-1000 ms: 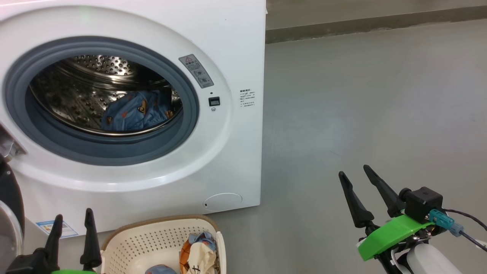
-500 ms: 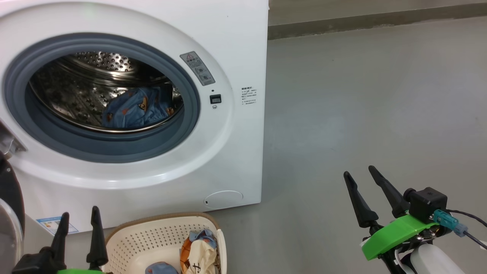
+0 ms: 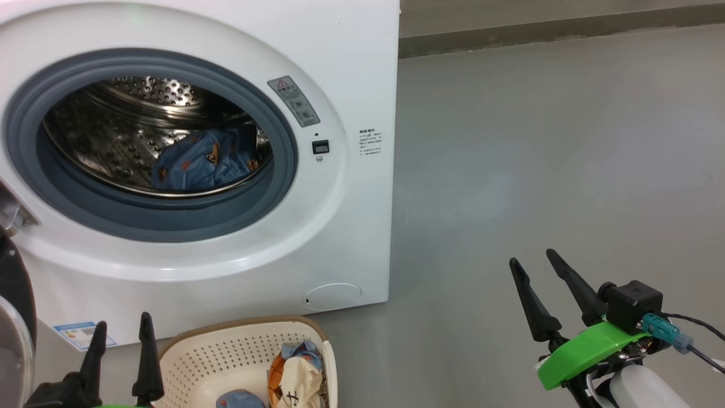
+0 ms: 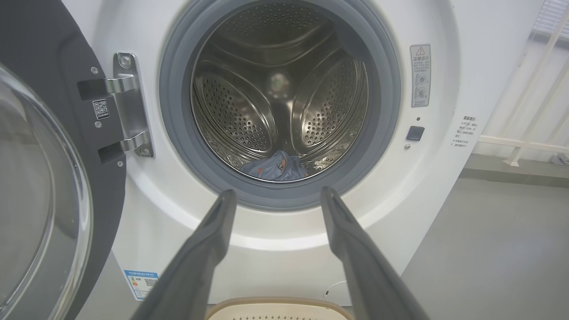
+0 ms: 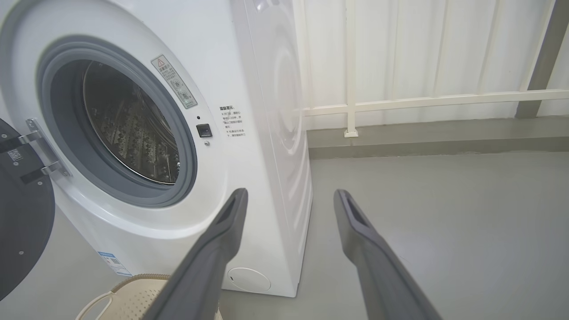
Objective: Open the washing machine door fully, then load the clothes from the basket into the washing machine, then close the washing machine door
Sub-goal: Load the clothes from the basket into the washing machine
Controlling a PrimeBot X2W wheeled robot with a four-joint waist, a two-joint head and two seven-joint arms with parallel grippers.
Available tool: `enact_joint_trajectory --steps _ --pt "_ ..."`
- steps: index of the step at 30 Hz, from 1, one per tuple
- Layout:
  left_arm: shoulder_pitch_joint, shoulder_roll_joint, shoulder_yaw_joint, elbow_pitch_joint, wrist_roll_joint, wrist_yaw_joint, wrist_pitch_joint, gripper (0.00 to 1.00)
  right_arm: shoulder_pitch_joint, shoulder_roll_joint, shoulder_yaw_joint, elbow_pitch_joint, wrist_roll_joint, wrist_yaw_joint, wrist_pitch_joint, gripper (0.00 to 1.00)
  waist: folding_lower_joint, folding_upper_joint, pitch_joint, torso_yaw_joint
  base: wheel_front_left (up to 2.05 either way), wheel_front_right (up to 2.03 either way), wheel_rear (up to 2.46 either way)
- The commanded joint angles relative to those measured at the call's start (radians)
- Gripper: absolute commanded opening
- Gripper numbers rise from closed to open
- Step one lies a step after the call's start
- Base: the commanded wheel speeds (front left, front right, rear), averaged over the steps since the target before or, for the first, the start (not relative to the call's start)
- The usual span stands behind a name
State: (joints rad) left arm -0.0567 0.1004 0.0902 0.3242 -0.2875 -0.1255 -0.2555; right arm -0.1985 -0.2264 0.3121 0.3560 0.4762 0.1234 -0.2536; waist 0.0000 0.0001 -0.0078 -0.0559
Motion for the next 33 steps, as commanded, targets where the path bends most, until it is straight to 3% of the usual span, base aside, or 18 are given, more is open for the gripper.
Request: enact_joint_trajectory --steps 1,33 --pt "-0.021 0.013 0.026 -0.023 0.014 -0.001 -0.006 1.0 -0.018 -0.014 0.019 -0.017 0.008 0.007 -0.008 1.0 0.0 -0.0001 0.0 -0.001 0.0 0.0 0.0" --pt "-0.04 -0.004 0.007 0.048 -0.002 -0.004 -0.006 1.0 -0.03 -0.018 0.029 -0.006 0.014 0.007 -0.008 1.0 0.0 -0.0001 0.026 -0.017 0.0 0.0 0.0"
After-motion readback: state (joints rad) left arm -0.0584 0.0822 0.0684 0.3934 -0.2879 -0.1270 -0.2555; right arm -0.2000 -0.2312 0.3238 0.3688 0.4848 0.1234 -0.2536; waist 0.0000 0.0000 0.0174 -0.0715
